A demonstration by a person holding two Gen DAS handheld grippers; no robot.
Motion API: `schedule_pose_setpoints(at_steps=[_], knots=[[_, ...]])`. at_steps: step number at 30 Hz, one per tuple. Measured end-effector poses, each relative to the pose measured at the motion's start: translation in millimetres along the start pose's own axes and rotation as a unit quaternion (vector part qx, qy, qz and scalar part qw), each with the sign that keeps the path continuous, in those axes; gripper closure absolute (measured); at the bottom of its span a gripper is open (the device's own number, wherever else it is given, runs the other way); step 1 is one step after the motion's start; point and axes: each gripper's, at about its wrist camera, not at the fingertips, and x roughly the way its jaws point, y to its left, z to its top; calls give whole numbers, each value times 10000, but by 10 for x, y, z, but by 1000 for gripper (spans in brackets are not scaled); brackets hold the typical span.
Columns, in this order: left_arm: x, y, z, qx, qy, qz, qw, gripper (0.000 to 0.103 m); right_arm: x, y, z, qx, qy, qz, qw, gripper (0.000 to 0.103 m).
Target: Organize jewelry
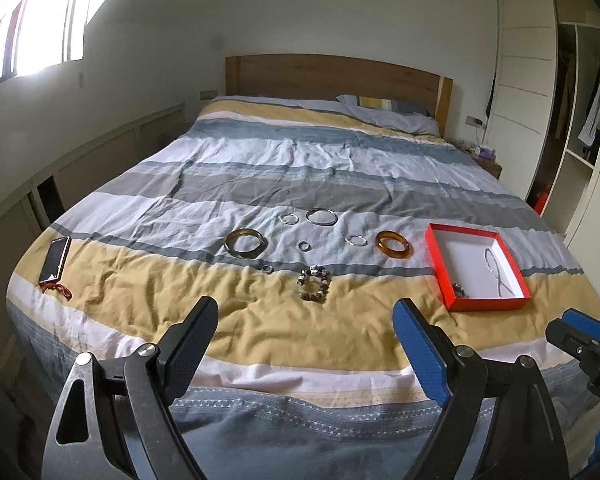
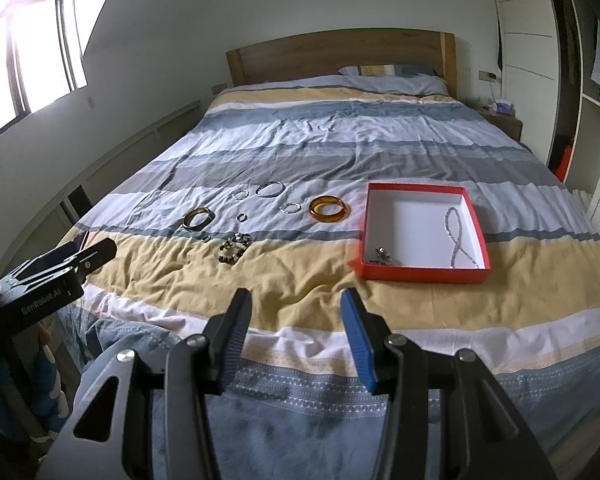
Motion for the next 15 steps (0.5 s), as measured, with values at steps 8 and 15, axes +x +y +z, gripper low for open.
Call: schedule_pose_setpoints(at_steps=[8,15], knots=[[147,25,-20,137,158,183,9996,15,176,-3,-10,172,130,53,9998,58],[385,164,-46,128,358,245,9990,15,430,39,36,175,277,51,9995,58]])
